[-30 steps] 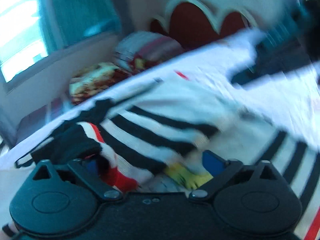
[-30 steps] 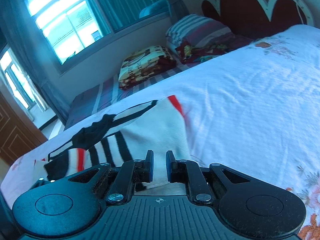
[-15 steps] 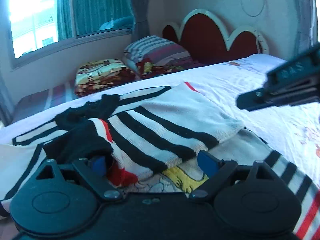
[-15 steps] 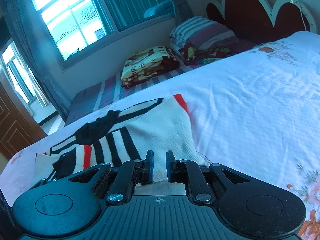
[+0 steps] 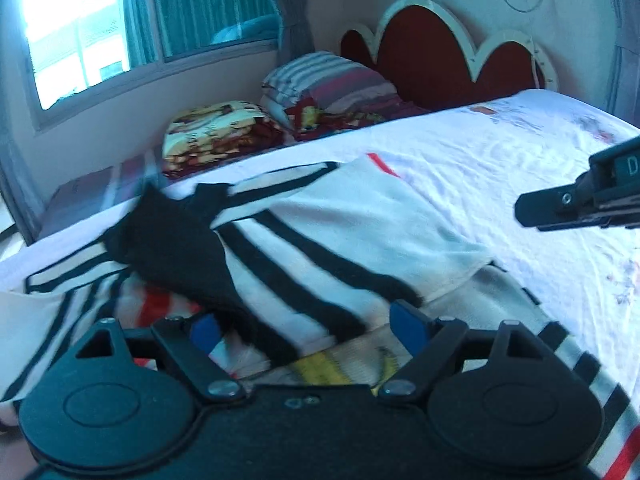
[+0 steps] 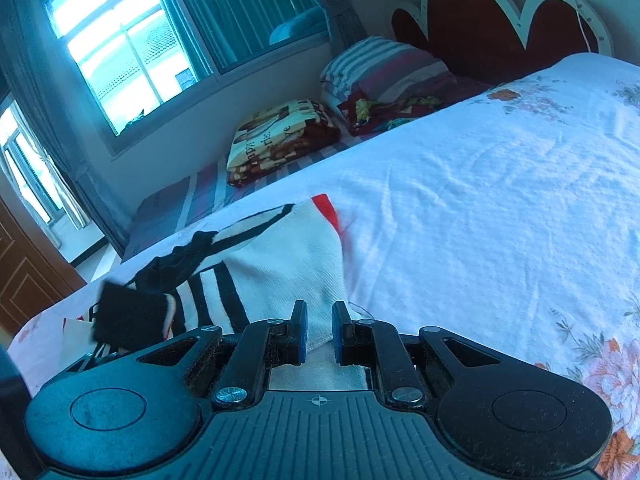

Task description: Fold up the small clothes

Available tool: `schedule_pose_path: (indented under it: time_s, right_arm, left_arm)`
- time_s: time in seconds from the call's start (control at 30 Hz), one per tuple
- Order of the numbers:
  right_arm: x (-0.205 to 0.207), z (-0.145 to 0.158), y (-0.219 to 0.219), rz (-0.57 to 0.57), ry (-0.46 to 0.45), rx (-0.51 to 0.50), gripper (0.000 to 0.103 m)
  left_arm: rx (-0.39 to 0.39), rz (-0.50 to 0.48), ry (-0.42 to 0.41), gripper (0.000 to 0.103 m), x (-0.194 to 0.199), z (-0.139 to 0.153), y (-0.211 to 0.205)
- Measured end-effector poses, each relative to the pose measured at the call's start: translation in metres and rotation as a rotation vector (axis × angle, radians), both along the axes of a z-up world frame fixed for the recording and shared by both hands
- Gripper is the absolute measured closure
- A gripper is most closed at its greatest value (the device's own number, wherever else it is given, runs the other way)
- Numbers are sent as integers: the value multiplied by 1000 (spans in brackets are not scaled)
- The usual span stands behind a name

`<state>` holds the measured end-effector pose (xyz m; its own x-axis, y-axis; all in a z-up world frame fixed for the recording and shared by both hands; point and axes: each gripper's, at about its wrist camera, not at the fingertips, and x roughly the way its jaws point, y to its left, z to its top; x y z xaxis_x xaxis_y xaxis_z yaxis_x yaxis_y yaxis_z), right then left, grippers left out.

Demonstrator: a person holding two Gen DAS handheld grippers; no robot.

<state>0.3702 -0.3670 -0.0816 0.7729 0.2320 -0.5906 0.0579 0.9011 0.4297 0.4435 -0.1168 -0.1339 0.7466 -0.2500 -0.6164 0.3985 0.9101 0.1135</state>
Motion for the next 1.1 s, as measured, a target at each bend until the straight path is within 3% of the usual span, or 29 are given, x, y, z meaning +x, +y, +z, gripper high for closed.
schedule_pose_path:
  time_s: [0.13, 0.23, 0.37, 0.63, 0.67, 0.7, 0.73, 0.77, 0.83, 0.9, 0.97, 1.07, 1.1]
  right_arm:
    - [-1, 0, -1, 10, 8, -3, 91]
    - [0, 1, 0, 19, 5, 5, 91]
    - [8, -1, 13, 50, 9, 40, 91]
    - [26, -17, 56, 107, 45, 81, 90]
    - [27, -19, 59, 103, 49, 91, 74]
    - [27, -20, 61, 93, 42, 103, 33]
    - [25, -20, 64, 77, 19, 105, 19]
    - [24, -19, 67, 83, -3, 103, 17]
    - [25, -19, 73, 115, -9, 120, 18]
    - [28, -21, 77, 113, 2, 118, 28]
    - [34, -27, 80, 102, 41, 129, 29]
    - [43, -37, 81, 105, 83, 160, 32]
    - [45, -37, 83, 115, 83, 156, 44]
  left_arm:
    - [-21, -60, -4, 19, -4, 0, -11]
    - [-35, -19, -31, 19, -12, 5, 1]
    - [-59, 167, -32, 20, -15, 11, 59]
    - [-21, 488, -71, 20, -40, 23, 196]
    - [-30, 515, -61, 20, -43, 24, 208]
    - [-40, 545, -48, 20, -47, 22, 223]
    - [-45, 557, -37, 20, -49, 20, 232]
    - [-45, 565, -25, 20, -48, 17, 239]
    - [-46, 555, -13, 23, -44, 12, 244]
    - [-42, 543, -4, 25, -36, 7, 245]
    - [-41, 532, 17, 35, -26, 1, 245]
    - [-64, 513, 21, 42, -22, -4, 254]
    - [-67, 505, 15, 43, -23, -3, 255]
